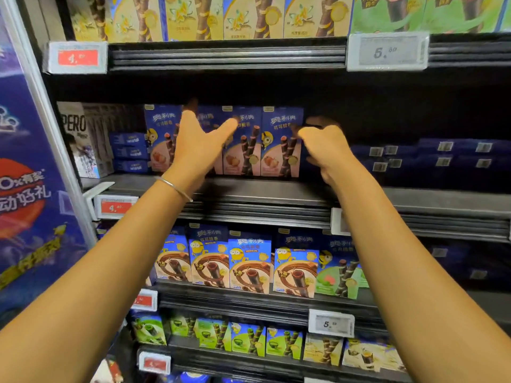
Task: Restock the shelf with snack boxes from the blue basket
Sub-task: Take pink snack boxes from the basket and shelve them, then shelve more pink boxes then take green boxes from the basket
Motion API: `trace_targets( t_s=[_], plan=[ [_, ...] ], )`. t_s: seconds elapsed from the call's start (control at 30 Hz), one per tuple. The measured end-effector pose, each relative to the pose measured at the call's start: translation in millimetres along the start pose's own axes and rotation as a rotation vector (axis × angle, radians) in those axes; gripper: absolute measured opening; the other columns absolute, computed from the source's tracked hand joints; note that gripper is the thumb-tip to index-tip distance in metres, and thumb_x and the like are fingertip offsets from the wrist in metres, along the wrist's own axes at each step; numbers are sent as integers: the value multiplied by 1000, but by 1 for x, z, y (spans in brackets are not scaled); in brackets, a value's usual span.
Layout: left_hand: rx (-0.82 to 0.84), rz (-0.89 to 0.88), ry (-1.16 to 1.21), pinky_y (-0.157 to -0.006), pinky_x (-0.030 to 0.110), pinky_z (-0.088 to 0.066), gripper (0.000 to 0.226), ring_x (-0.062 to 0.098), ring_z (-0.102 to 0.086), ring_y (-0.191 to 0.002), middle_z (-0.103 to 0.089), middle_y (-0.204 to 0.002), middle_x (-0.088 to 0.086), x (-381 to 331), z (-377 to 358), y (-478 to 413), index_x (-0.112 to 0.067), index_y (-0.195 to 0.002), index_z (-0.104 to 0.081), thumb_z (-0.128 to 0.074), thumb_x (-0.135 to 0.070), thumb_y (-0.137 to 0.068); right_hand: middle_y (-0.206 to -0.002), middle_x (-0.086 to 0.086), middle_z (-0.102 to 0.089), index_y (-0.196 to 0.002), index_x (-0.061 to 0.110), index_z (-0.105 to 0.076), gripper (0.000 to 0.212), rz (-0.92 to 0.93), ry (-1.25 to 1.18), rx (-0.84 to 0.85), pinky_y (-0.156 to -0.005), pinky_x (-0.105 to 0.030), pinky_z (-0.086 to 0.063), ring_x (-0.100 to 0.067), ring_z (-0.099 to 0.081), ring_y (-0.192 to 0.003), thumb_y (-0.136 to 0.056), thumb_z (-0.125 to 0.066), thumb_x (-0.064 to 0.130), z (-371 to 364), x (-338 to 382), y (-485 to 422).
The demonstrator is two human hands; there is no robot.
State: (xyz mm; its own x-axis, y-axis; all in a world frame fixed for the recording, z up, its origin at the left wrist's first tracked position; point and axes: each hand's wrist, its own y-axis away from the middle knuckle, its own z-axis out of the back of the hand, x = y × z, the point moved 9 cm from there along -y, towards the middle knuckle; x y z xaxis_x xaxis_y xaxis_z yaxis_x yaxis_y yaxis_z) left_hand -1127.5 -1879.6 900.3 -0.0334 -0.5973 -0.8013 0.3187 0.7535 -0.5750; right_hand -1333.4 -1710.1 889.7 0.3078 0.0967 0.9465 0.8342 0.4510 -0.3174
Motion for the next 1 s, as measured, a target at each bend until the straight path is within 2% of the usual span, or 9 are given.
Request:
trace_targets(
  t_s=[0.07, 0.17, 0.23, 0.33, 0.4, 0.5, 0.7, 0.9, 1.0],
  plan=[
    [-15, 36, 135, -122, 48, -40, 88, 24, -42, -150, -40, -165, 8, -4, 3, 17, -8, -161, -31, -73, -49, -95, -102, -4, -66, -108, 11, -57, 21, 12, -43, 59, -66, -30, -56, -14, -67, -89, -91, -64, 22, -1, 5, 9],
    [-70, 60, 251, -108, 39, -52, 62, 17, -60, -132, -59, -142, -1, -13, 14, 47, -18, -150, -48, -66, -50, -100, -128, -6, -63, -132, 12, -50, 48, 54, -117, 159, -87, -45, -59, -20, -66, -111, -93, -66, 33, 0, 9, 25],
    [-91, 71, 320, -91, 30, -53, 44, 14, -66, -123, -65, -132, -3, -17, 19, 73, -30, -133, -58, -60, -55, -97, -129, -1, -63, -132, 18, -54, 44, 95, -168, 201, -86, -44, -61, -17, -66, -112, -94, -65, 37, 7, 11, 43],
    [-89, 123, 389, -88, 32, -53, 26, 15, -71, -120, -73, -124, -4, -13, 23, 121, -34, -113, -60, -50, -55, -101, -124, -1, -67, -114, 23, -61, 22, 102, -314, 285, -84, -42, -62, -14, -70, -108, -95, -62, 34, 21, 5, 87],
    [-79, 175, 405, -90, 33, -54, 26, 16, -72, -119, -74, -123, -5, -2, 26, 160, -31, -118, -58, -42, -50, -109, -122, -2, -69, -106, 26, -62, 14, 96, -369, 320, -86, -44, -61, -14, -71, -106, -94, -61, 33, 37, -6, 121],
    [-60, 276, 452, -87, 31, -55, 34, 19, -72, -118, -75, -123, -1, 24, 33, 226, -25, -129, -55, -35, -47, -113, -119, -4, -72, -115, 21, -62, 25, 48, -378, 333, -90, -46, -59, -18, -73, -106, -94, -60, 33, 69, -38, 174],
    [52, 598, 448, -91, 37, -51, 51, 23, -68, -119, -69, -135, 9, 111, 37, 402, -21, -138, -55, -32, -54, -107, -111, -5, -76, -121, 17, -61, 23, -236, -165, 242, -85, -39, -55, -21, -74, -100, -102, -56, 28, 147, -158, 294],
    [205, 913, 348, -79, 33, -49, 48, 13, -73, -100, -75, -119, -2, 159, 19, 587, -28, -125, -62, -37, -63, -103, -110, -7, -76, -109, 18, -65, 14, -610, 89, 147, -89, -46, -54, -23, -74, -99, -101, -57, 25, 254, -285, 443],
    [289, 1036, 272, -88, 41, -52, 61, 23, -71, -113, -75, -125, 4, 166, 5, 669, -21, -134, -63, -39, -66, -99, -108, -8, -76, -106, 17, -67, 14, -788, 151, 61, -82, -41, -53, -21, -74, -93, -100, -58, 26, 318, -335, 515]
  ],
)
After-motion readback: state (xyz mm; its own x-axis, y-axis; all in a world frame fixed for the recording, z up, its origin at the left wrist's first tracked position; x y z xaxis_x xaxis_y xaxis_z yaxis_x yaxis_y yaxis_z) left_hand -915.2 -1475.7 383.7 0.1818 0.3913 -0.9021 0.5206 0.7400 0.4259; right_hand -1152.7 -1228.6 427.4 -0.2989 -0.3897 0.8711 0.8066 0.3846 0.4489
